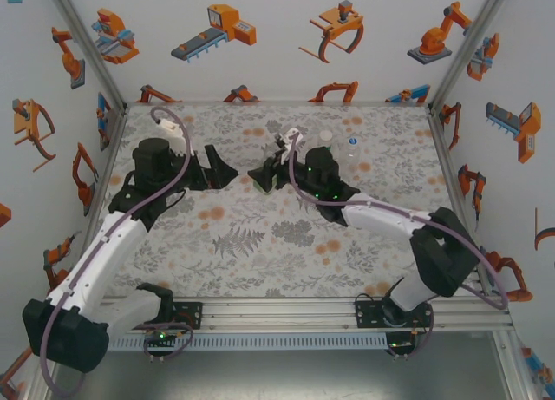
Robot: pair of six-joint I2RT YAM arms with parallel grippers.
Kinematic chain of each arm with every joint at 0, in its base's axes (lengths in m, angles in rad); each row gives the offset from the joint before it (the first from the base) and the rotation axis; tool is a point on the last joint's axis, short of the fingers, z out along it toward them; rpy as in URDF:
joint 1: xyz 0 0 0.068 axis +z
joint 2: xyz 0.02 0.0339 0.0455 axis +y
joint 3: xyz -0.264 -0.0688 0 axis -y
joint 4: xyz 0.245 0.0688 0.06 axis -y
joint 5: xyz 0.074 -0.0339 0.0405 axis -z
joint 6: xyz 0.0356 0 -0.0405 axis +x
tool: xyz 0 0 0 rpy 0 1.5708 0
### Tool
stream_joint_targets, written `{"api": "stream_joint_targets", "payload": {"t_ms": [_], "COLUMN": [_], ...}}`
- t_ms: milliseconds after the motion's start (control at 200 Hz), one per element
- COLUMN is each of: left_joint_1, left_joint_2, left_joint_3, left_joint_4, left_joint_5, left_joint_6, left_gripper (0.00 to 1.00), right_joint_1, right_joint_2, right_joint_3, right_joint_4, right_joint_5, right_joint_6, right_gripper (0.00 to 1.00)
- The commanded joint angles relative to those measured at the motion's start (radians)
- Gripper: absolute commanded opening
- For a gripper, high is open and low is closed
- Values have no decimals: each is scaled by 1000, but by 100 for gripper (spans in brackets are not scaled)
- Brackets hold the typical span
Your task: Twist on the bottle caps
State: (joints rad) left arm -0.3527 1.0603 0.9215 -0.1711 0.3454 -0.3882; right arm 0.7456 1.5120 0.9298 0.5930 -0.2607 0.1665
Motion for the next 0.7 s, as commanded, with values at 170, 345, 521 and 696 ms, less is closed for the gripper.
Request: {"api": "stream_joint_targets", "payload": {"t_ms": [170,345,521,696], "left_joint_1": [-35,-95,-119,-141], "left_joint_2": [26,15,4,-5], "left_joint_3": [-71,-86,-90,-77], "left_joint_4": [433,578,741,862], "left_joint_5": [238,312,420,464], "left_joint_6": [39,159,149,104], "left_gripper": [100,99,97,97], "right_joint_1": [-74,-78,-79,-78], "right_joint_2": [-165,-222,-261,-267], "right_joint_3": [134,231,296,346], "right_joint_4": [-314,-414,-391,-264], "right_joint_5": [-237,-348,-407,-493], "right_joint_6": [-45,-53,8,119], "right_gripper": [42,42,42,42]}}
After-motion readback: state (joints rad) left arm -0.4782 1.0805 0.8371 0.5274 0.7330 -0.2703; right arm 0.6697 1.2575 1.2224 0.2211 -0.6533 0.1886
